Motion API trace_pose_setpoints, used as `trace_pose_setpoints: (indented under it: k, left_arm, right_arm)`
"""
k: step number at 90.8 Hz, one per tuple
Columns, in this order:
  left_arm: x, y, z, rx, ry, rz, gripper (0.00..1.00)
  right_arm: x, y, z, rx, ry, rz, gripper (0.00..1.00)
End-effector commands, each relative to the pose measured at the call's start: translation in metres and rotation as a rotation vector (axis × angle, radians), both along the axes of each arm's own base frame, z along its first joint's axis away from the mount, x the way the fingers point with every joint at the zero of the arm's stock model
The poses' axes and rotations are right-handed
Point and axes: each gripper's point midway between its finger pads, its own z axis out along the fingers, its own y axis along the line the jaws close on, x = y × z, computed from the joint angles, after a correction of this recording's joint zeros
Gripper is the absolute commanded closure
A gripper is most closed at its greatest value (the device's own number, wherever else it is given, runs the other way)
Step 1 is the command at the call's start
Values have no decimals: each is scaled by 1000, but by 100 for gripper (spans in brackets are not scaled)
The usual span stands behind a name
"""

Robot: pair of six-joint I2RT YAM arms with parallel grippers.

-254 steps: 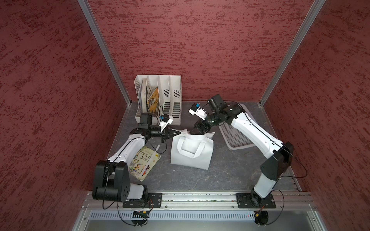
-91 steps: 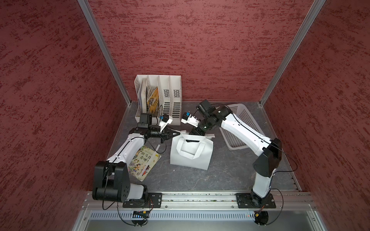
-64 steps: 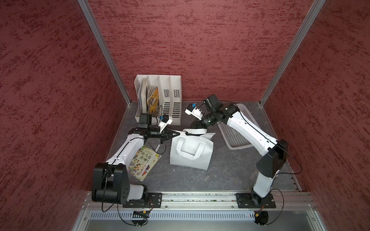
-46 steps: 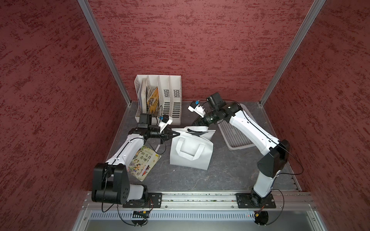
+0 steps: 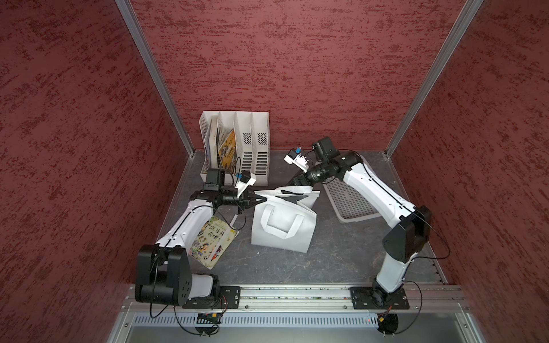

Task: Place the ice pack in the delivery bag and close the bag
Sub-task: Seal the delivery bag at the center of the board.

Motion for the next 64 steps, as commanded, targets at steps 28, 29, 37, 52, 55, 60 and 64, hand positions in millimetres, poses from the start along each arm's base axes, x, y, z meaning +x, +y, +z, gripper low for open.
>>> trace_pose_setpoints:
  k: [28, 29, 37, 52, 55, 60, 64]
  left_arm:
    - [-3, 0, 6, 6, -28, -4, 100]
    - [-3, 0, 6, 6, -28, -4, 100]
    - [-3, 0, 6, 6, -27, -4, 100]
    - [-4, -1, 6, 7, -28, -7, 100]
    - [-4, -1, 6, 6, -29, -8, 100]
    - [-4, -2, 5, 6, -26, -10, 100]
    - [-4, -2, 5, 6, -26, -11, 100]
  right_arm:
    - [20, 10, 32, 117, 19, -83, 9]
    - [22, 10, 31, 107, 14, -92, 9]
    - [37, -1, 18, 17, -40, -177, 9]
    - [57, -22, -3, -142, -131, -286, 12]
    - [57, -24, -4, -150, -143, -286, 13]
    - [55, -22, -2, -141, -155, -267, 13]
    - [51, -18, 1, -114, -160, -234, 14]
